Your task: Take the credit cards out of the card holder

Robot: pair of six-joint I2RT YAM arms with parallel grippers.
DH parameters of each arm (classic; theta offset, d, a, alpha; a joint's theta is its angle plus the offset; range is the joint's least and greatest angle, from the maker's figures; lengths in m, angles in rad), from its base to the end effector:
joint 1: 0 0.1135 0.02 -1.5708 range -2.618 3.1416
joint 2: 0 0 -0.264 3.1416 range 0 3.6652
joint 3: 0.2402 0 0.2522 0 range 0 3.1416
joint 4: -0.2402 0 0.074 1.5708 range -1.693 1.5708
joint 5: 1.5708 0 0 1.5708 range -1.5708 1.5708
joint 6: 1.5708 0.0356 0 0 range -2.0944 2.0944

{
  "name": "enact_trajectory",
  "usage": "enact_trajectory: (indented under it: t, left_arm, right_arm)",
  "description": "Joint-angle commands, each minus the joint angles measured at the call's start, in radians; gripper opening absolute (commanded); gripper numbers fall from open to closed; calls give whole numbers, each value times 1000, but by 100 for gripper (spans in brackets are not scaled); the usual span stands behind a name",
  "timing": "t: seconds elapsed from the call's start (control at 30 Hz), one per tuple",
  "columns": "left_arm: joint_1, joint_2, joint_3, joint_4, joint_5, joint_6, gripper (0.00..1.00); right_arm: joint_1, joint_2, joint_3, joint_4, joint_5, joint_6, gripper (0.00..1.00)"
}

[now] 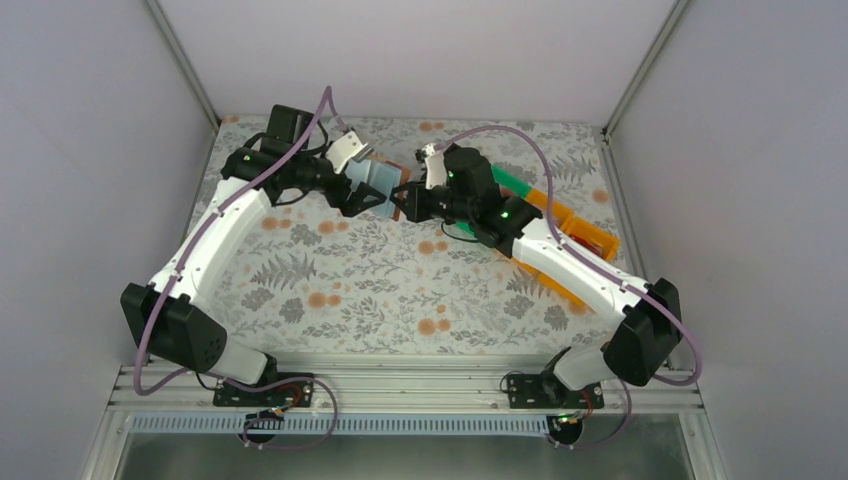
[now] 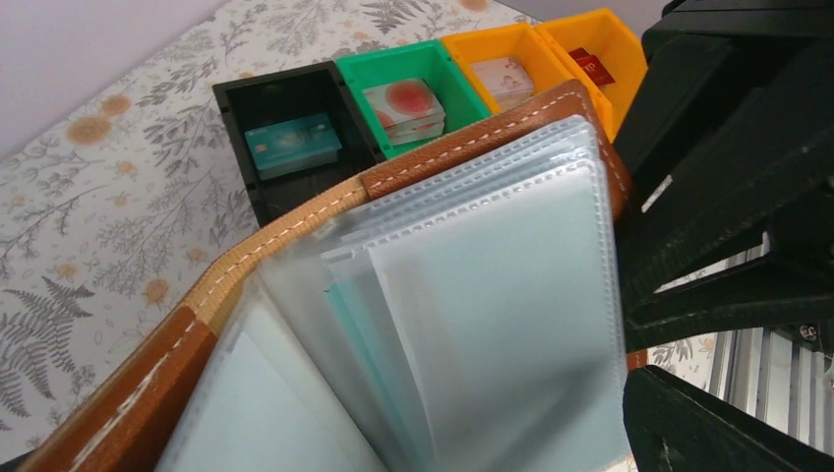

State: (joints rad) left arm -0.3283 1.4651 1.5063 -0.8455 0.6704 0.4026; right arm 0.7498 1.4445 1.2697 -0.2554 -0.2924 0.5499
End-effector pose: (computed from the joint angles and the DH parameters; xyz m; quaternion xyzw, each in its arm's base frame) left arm 0.2817 -0.1193 0.3727 0.4279 0.7740 -0.2918 0.3642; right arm 0.2394 0.2369 0.3468 -0.1613 0.8208 0.4208 0.3511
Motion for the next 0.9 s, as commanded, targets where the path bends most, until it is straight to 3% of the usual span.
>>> enact_trajectory:
  t: [0.0, 0.47, 0.67, 0.87]
  left_arm:
    - [-6, 16, 3, 25, -13, -18, 100]
    - [-5, 40, -8, 26, 6, -22, 99]
    - [-4, 44, -12, 14, 50, -8, 66]
    - [8, 33, -21, 4, 49, 9, 51]
  right_arm:
    - [28, -10, 53, 34, -30, -24, 4]
    - [46, -12, 66, 89, -186, -65, 4]
    - [46, -53, 50, 118, -229, -94, 4]
    - [40, -128, 21, 125, -223, -117, 4]
